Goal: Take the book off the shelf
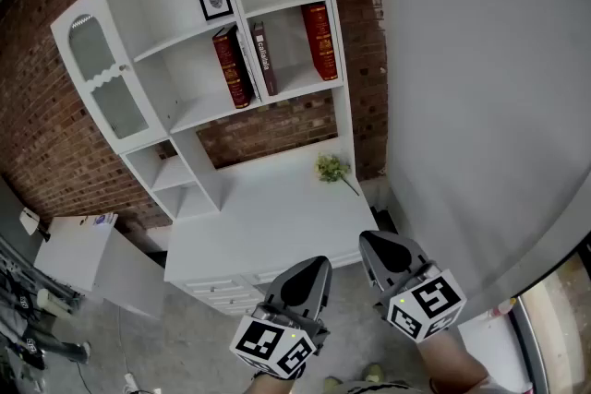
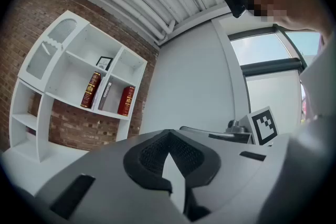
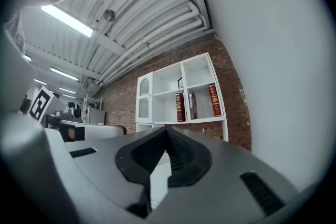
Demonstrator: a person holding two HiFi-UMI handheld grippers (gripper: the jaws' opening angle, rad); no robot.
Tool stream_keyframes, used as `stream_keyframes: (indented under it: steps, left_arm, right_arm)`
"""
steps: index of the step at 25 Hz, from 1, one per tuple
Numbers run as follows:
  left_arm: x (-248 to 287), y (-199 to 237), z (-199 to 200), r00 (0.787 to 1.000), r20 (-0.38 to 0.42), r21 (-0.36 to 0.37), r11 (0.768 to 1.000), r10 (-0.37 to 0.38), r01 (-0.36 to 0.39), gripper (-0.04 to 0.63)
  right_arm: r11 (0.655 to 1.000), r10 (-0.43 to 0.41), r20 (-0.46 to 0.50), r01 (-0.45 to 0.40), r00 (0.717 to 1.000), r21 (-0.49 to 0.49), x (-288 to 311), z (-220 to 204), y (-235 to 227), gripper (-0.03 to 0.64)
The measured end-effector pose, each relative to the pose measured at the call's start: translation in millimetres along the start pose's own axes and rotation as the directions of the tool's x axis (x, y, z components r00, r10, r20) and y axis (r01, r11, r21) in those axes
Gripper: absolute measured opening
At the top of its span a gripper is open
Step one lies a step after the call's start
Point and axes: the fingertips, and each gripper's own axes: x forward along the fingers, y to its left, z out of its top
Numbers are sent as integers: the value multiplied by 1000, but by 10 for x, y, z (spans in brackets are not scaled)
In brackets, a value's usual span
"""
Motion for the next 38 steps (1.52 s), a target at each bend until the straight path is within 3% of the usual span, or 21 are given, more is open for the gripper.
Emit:
stream_keyframes:
  steps: [17, 38]
  left_arm:
    - [-29, -121, 16, 1000, 3, 5, 1000, 4, -4, 11]
    - [356, -381, -75, 999, 4, 46, 998, 50, -51, 11]
  right_arm:
    - [1000, 15, 13, -15, 1000, 2, -136, 53, 38, 17]
    - [995, 89, 63, -91, 994, 38, -244, 130, -340, 20]
